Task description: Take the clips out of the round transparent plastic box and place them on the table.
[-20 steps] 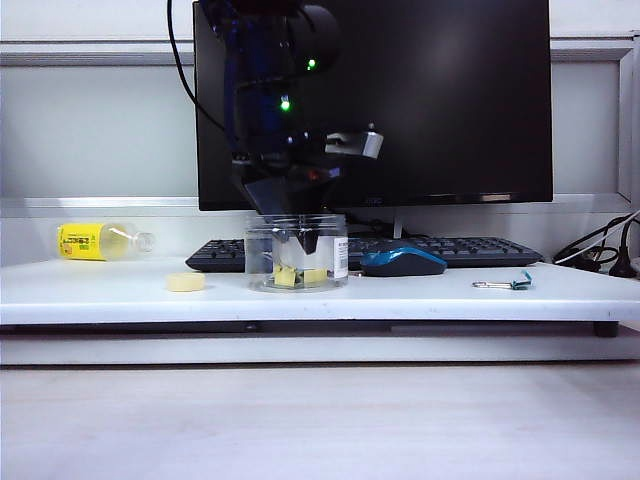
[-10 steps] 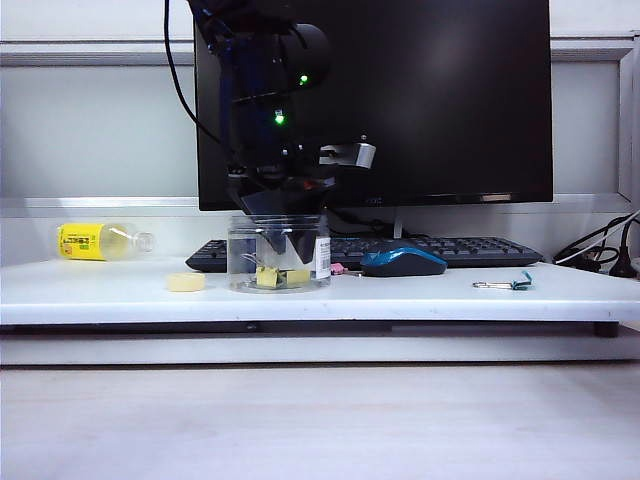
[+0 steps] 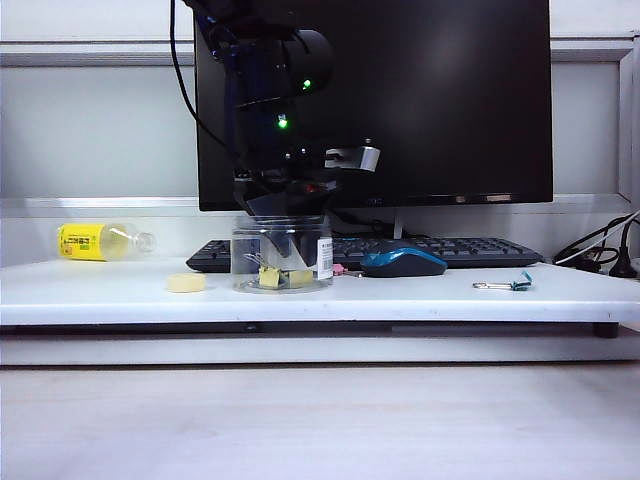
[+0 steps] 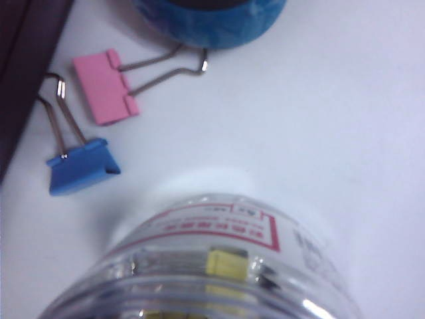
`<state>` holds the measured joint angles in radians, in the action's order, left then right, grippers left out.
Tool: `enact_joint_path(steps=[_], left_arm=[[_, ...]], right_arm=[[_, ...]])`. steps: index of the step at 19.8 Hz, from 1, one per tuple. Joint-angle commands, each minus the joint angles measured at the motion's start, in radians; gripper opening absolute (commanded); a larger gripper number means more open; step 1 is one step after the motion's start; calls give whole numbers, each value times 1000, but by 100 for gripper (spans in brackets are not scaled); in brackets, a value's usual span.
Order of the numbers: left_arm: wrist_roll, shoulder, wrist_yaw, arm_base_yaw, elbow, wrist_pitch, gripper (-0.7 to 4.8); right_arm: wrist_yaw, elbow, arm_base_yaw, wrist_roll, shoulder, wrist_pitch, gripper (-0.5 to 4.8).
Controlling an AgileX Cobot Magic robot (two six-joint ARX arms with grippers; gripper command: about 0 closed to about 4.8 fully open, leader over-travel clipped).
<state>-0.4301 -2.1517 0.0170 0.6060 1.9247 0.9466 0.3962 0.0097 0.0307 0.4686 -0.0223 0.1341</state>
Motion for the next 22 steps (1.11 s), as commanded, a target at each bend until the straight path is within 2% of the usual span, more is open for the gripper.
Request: enact_joint_path(steps=[1, 6, 17, 22], left_arm=[[-3, -42, 14, -2, -21, 17, 277], [-3, -67, 77, -2, -21, 74, 279], [42, -67, 74, -2, 140, 180, 278], [41, -66, 76, -14, 148, 181, 278]], right_arm=[[-2, 2, 0, -6, 0, -4, 107], [-2, 2, 0, -5, 0, -4, 107], [3, 2, 0, -5, 0, -4, 107], [3, 2, 0, -5, 0, -4, 107]])
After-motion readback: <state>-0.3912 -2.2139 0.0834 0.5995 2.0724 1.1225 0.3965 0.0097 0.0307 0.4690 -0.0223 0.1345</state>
